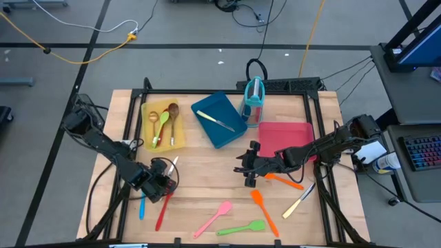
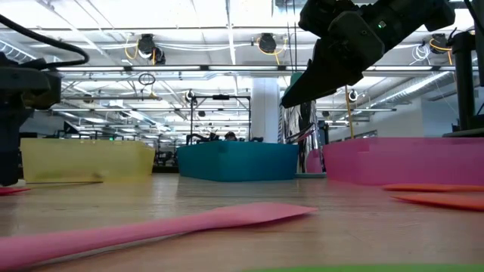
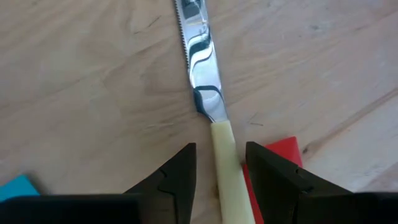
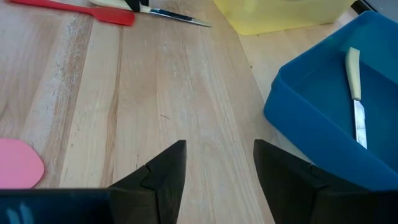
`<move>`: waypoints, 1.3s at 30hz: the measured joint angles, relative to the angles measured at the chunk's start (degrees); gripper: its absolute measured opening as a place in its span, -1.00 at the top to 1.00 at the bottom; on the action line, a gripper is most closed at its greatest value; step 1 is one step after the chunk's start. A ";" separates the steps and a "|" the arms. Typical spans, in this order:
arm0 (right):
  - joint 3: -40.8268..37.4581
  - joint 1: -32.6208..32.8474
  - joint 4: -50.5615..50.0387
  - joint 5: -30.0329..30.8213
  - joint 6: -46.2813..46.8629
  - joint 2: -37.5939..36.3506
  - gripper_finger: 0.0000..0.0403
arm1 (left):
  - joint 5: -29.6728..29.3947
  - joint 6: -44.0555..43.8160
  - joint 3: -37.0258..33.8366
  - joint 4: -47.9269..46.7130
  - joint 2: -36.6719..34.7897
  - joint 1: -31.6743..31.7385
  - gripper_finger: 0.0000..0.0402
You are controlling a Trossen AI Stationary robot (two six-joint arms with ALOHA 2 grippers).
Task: Pick & Place Kitchen Items
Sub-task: Put the left yellow knife into the blue bin
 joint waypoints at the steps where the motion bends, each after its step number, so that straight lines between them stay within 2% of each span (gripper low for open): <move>1: 0.00 0.00 0.00 0.00 0.00 0.00 0.10 | -0.07 -0.02 -0.27 0.47 -0.05 0.00 0.29; 7: -0.01 0.00 0.28 0.00 0.00 0.00 0.10 | -0.20 0.90 -0.43 -0.02 -0.08 -0.04 0.34; 14: 0.00 -0.02 0.39 0.00 0.00 0.00 0.10 | -2.76 1.00 -0.62 -0.73 0.01 0.04 0.76; 16: 0.00 -0.01 0.39 0.00 0.00 0.00 0.10 | -3.90 1.00 -0.62 -1.28 0.01 0.04 0.82; 21: 0.00 -0.02 0.39 0.00 0.00 0.00 0.10 | -4.29 0.67 -0.62 -2.82 0.01 0.73 0.82; 23: 0.00 0.00 0.39 0.00 0.00 0.00 0.10 | -4.28 1.41 -0.62 -2.81 0.01 1.10 0.75; 26: 0.00 -0.02 0.39 0.00 0.00 0.00 0.10 | -3.88 3.76 -0.62 -2.80 0.01 1.65 0.67; 32: 0.00 -0.02 0.39 0.00 0.00 0.00 0.10 | -3.85 11.70 -0.60 -2.58 0.01 1.95 0.64; 39: 0.00 -0.02 0.39 0.00 0.00 0.00 0.10 | -3.83 13.00 -0.58 -2.69 0.01 1.95 0.63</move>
